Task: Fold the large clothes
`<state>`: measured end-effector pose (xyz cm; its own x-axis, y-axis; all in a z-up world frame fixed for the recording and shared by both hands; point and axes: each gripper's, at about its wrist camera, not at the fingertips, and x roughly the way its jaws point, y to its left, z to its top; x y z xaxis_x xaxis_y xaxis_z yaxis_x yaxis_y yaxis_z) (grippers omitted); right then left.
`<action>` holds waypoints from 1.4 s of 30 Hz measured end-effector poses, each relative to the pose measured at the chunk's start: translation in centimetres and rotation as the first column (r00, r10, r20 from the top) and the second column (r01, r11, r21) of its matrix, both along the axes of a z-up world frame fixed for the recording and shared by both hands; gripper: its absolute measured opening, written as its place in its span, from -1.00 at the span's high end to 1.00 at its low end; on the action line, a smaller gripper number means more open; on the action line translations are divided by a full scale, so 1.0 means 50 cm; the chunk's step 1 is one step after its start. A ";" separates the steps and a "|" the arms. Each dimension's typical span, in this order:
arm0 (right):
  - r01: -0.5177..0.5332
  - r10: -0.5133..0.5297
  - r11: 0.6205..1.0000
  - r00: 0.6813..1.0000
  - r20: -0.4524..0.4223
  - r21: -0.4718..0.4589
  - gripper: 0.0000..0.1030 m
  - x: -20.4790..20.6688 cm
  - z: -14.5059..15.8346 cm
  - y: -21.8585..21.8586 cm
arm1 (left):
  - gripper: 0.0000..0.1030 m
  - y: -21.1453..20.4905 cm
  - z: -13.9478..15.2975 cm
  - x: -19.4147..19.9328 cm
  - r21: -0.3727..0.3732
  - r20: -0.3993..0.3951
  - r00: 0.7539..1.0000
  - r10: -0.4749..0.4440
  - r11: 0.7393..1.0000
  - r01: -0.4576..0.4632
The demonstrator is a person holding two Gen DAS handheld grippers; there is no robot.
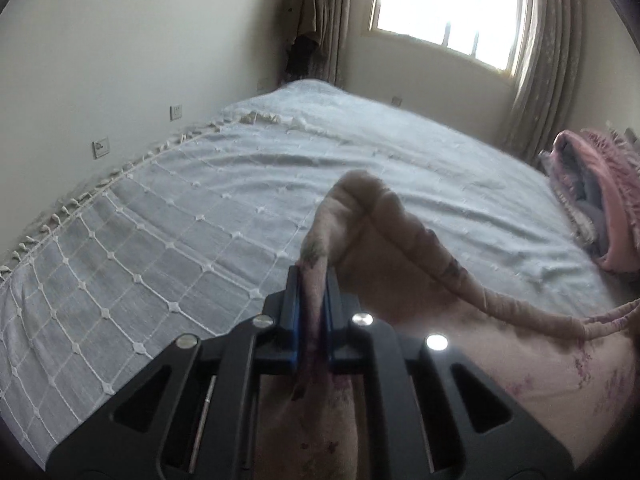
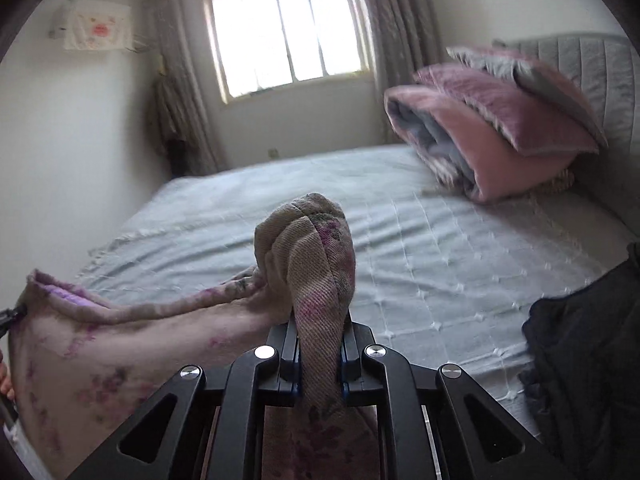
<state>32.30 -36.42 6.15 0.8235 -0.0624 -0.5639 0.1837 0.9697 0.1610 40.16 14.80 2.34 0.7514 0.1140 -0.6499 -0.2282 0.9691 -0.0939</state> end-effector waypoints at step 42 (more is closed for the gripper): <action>0.069 -0.057 0.996 0.975 -0.213 0.051 -0.63 -0.250 -0.249 0.102 | -0.28 0.030 -0.194 -0.297 -0.074 -0.207 0.977 -0.052 0.997 0.038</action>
